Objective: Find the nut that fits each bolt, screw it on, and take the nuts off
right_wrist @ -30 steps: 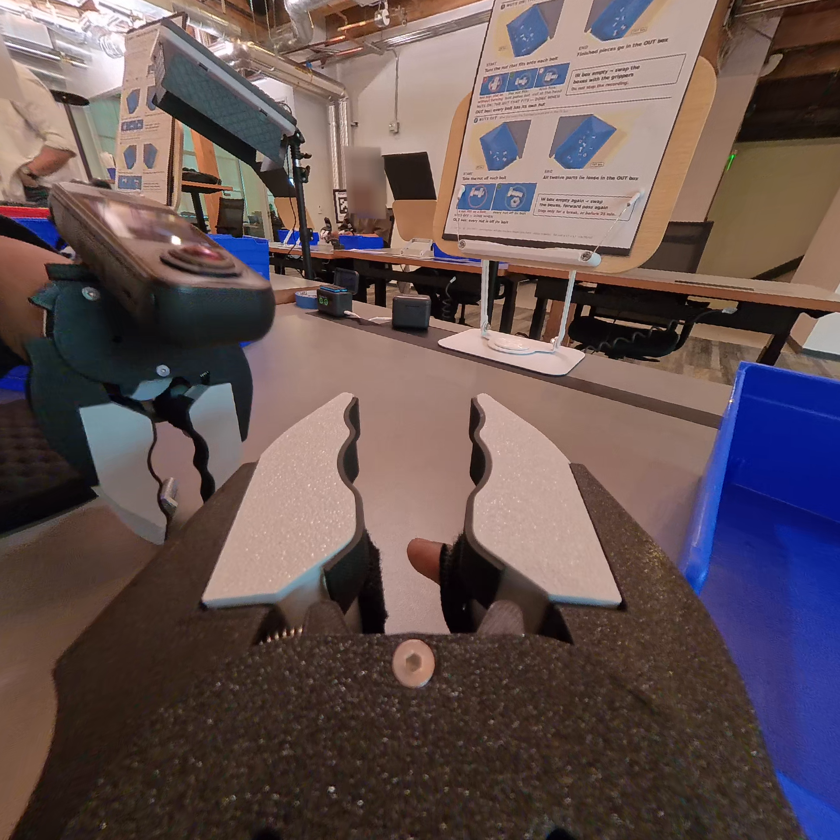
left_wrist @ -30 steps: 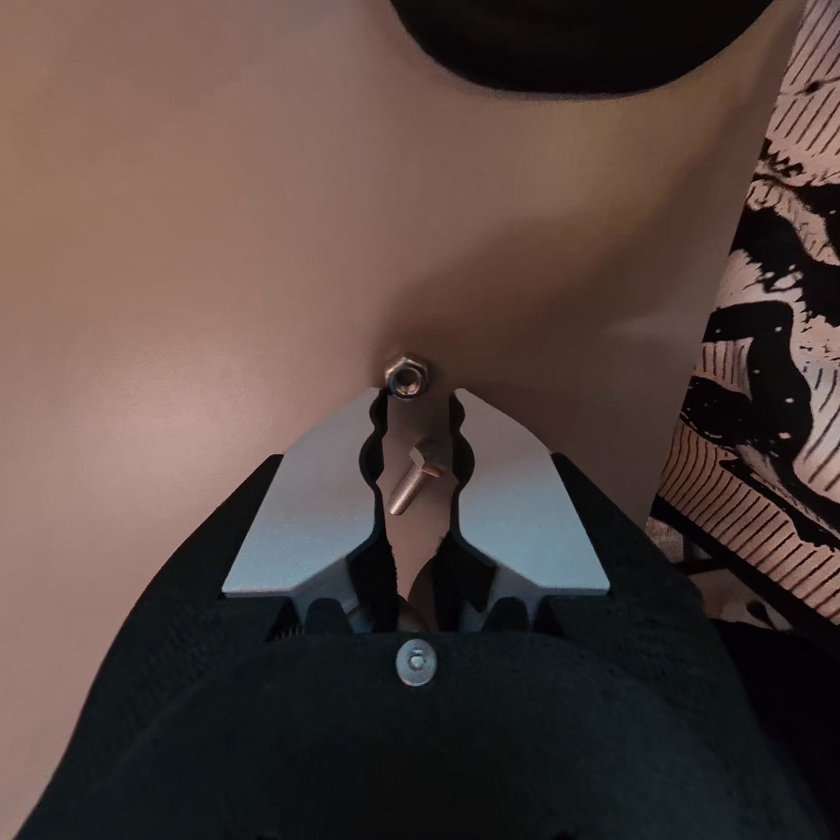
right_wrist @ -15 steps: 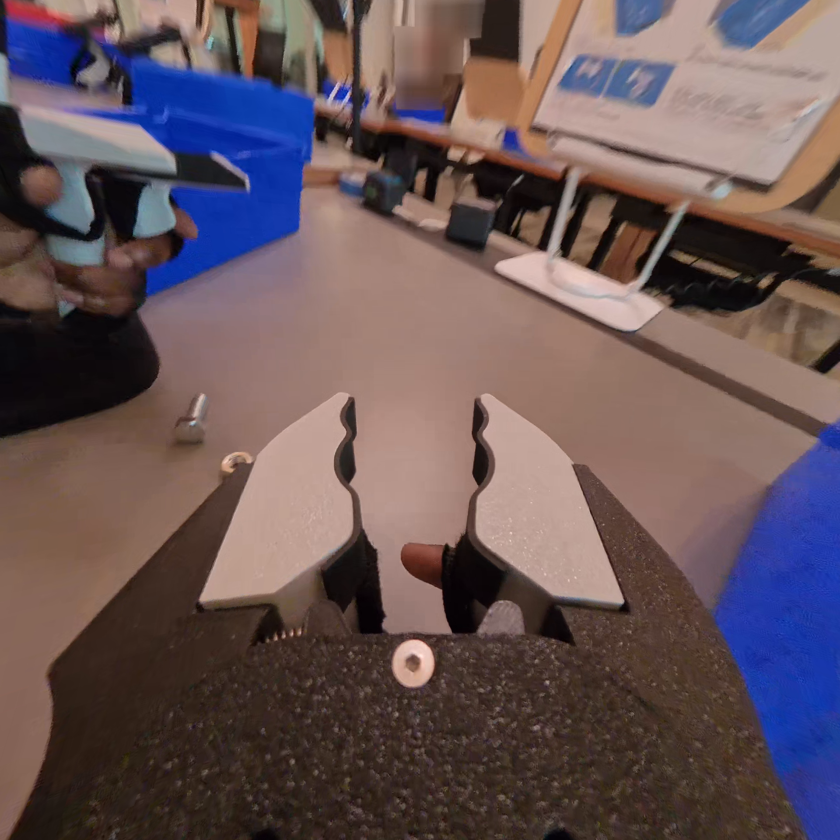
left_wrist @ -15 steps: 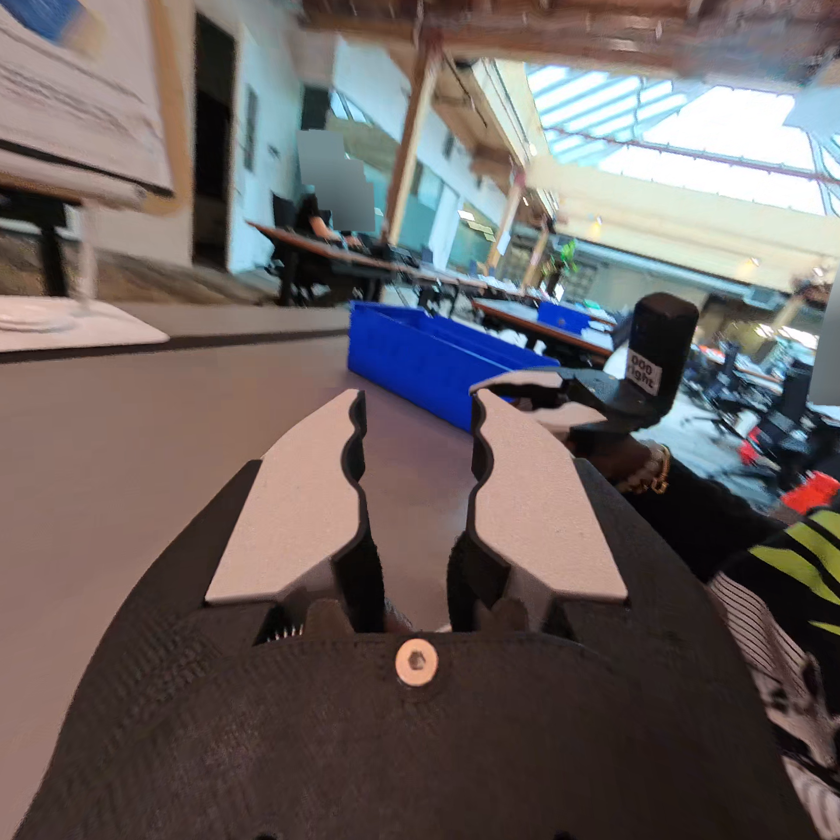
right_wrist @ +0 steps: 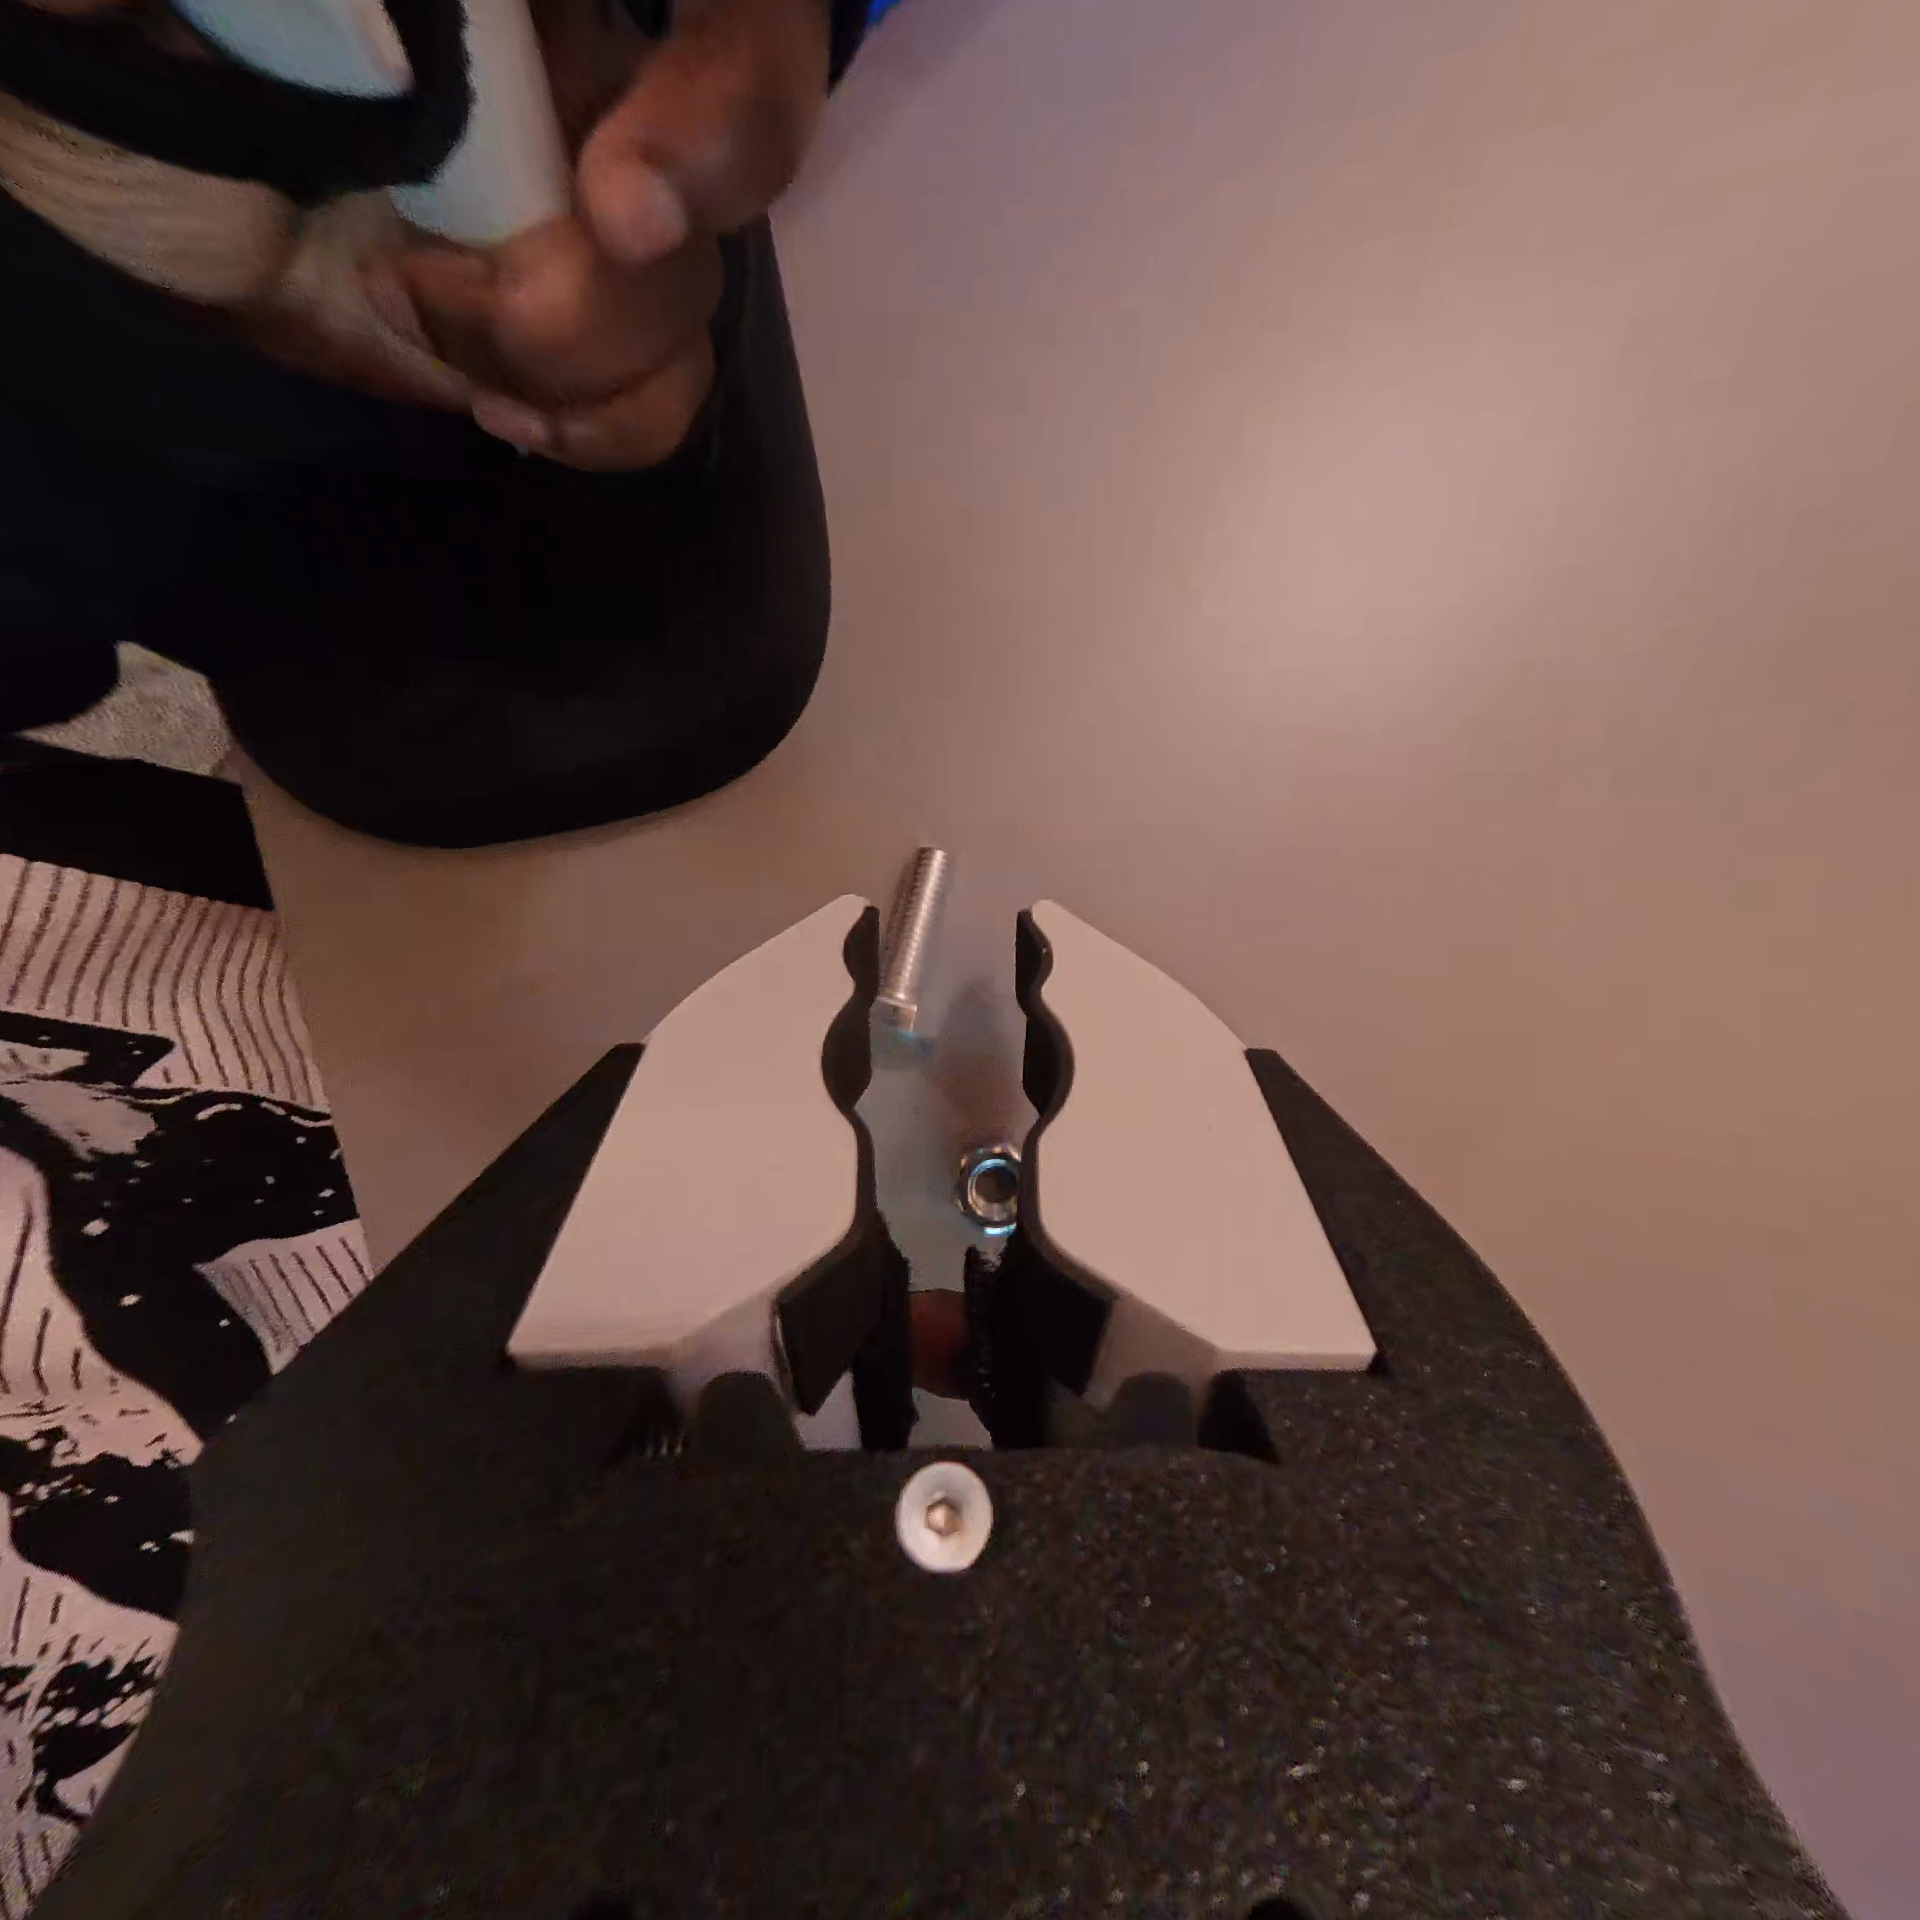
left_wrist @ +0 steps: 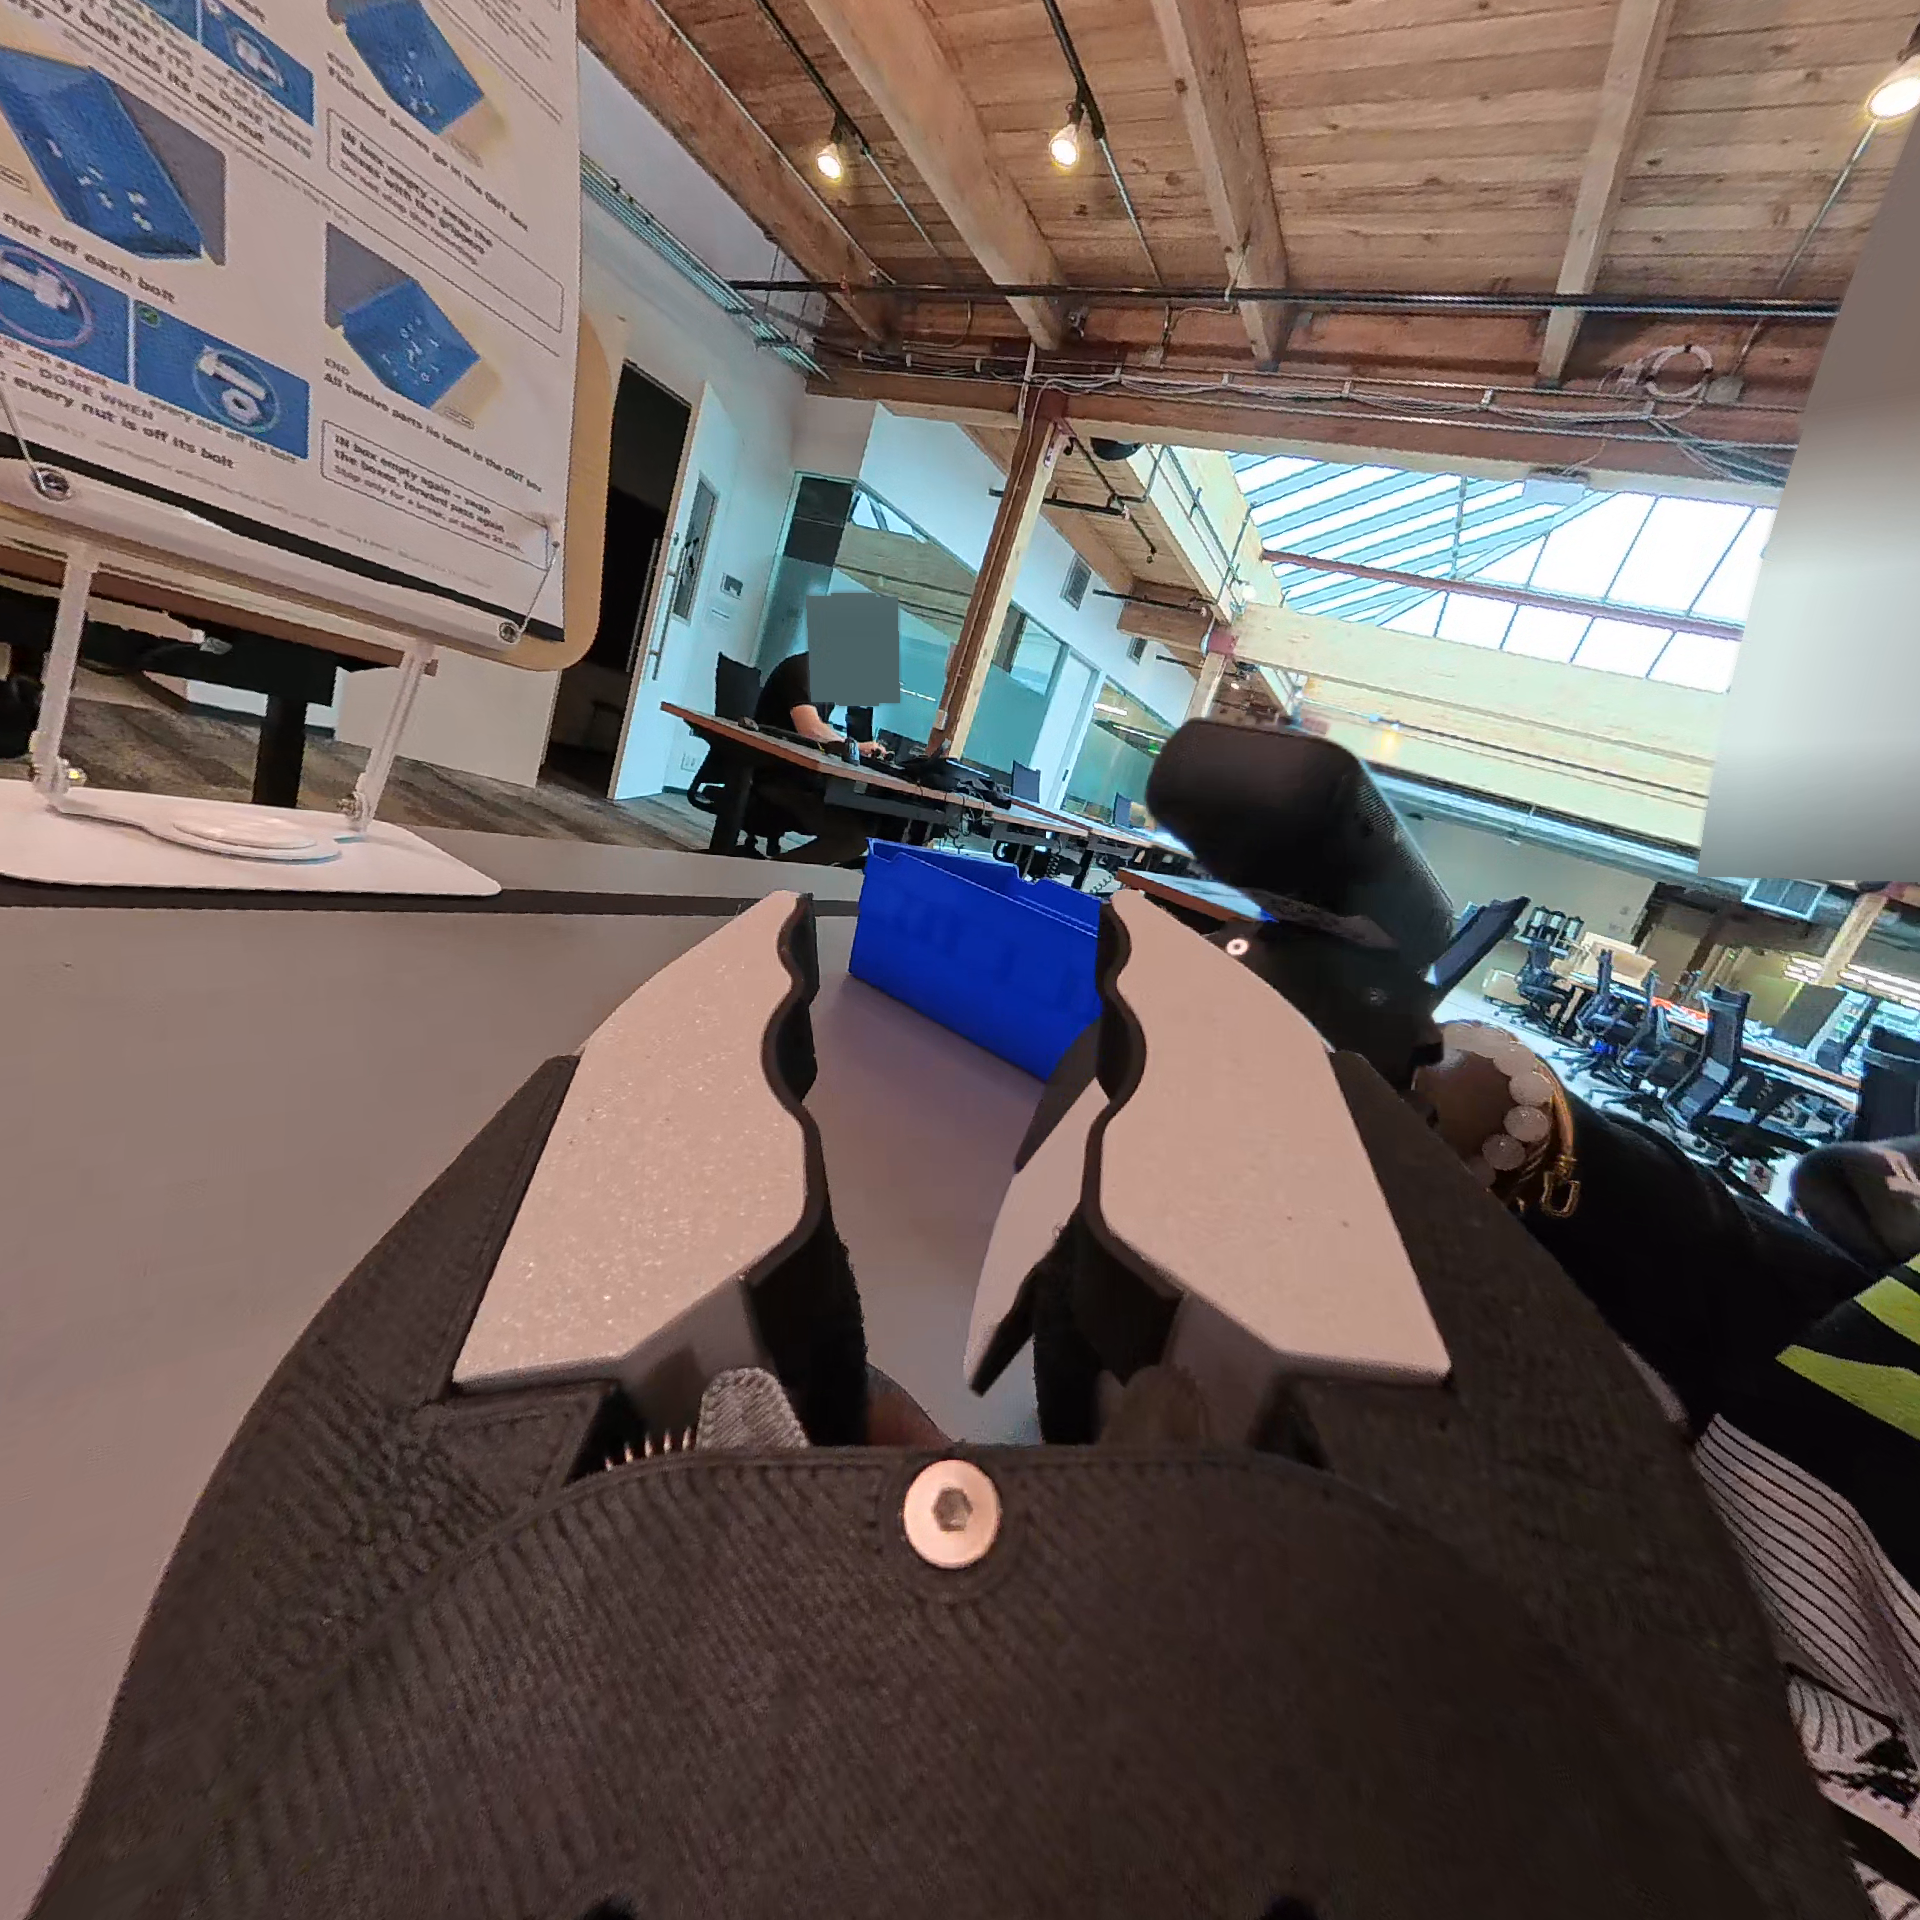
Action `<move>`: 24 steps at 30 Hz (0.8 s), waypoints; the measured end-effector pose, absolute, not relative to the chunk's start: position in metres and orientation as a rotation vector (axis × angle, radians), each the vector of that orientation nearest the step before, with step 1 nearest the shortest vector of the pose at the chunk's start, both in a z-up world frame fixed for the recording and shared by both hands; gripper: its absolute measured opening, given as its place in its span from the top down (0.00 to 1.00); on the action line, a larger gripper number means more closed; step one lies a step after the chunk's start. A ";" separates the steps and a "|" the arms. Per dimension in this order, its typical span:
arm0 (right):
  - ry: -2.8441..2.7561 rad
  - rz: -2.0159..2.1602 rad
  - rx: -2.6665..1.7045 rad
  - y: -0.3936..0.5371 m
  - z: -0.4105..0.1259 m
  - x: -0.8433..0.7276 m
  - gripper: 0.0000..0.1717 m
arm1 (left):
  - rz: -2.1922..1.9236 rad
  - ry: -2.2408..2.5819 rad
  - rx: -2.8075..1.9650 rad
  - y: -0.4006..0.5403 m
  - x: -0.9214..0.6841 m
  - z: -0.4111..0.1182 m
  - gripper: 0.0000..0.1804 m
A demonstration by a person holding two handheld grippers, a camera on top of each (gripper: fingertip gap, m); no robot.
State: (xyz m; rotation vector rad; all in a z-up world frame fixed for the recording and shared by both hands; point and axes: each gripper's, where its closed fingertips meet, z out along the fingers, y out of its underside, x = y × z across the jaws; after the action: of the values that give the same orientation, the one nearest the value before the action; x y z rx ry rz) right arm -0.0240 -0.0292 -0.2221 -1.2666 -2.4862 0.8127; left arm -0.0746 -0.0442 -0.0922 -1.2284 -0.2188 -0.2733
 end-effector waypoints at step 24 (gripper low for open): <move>-1.703 1.688 -1.126 0.003 -0.099 -0.026 0.94 | -0.075 0.128 -1.658 -0.004 -0.019 -0.134 0.72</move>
State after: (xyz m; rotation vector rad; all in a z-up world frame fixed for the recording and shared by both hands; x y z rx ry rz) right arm -0.0256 0.0027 -0.0994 -1.1265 -1.7035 1.6876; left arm -0.0192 -0.0037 -0.1342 -1.6585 0.1275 -0.0754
